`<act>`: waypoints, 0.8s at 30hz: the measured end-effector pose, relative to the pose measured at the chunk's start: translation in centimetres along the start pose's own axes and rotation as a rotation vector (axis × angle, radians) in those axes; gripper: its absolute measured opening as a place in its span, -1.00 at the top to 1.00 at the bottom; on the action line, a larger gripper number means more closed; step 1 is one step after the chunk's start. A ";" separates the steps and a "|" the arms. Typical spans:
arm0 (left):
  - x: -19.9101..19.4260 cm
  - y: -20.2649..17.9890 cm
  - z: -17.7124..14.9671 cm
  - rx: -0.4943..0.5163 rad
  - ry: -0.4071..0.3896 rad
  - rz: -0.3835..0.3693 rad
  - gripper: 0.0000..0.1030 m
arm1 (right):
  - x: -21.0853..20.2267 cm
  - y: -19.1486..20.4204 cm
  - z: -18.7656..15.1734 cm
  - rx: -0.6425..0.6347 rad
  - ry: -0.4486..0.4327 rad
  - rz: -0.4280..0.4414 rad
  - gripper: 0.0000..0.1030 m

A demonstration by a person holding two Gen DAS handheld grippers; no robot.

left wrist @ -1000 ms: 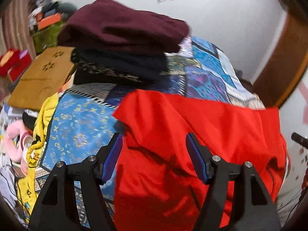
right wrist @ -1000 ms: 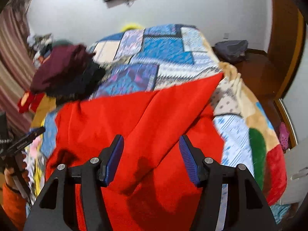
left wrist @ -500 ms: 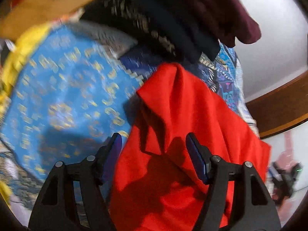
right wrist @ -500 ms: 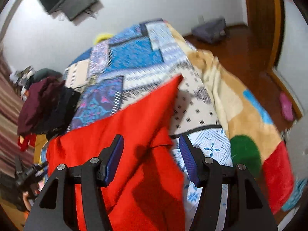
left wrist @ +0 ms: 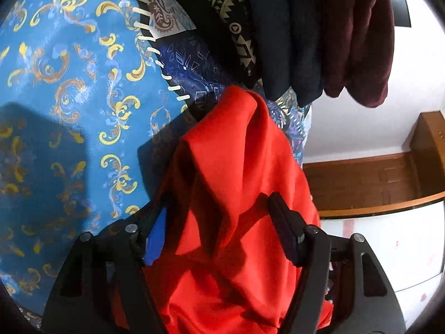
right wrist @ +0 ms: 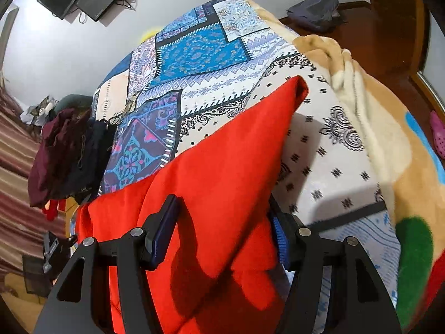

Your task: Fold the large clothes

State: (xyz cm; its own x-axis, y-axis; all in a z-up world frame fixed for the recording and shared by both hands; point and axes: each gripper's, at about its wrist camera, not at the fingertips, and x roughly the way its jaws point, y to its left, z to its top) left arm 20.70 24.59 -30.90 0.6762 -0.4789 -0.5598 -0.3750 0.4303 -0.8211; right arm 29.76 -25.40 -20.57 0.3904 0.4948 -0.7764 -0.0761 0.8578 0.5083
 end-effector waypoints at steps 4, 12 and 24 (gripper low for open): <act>-0.4 -0.4 -1.1 0.069 -0.005 0.072 0.29 | -0.3 -0.5 0.0 0.033 0.000 0.018 0.26; -3.8 -5.9 -3.1 0.279 -0.073 0.218 0.87 | -2.1 0.3 0.3 0.057 -0.046 0.062 0.77; -8.8 -15.6 0.9 0.447 -0.226 0.178 0.88 | -7.1 10.6 3.6 -0.251 -0.206 0.107 0.80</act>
State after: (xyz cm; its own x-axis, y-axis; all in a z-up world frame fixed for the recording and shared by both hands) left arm 21.15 22.76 -13.04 0.7647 -0.2132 -0.6081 -0.2229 0.7978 -0.5601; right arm 29.43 -20.30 -8.30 0.5436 0.5668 -0.6190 -0.3398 0.8230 0.4552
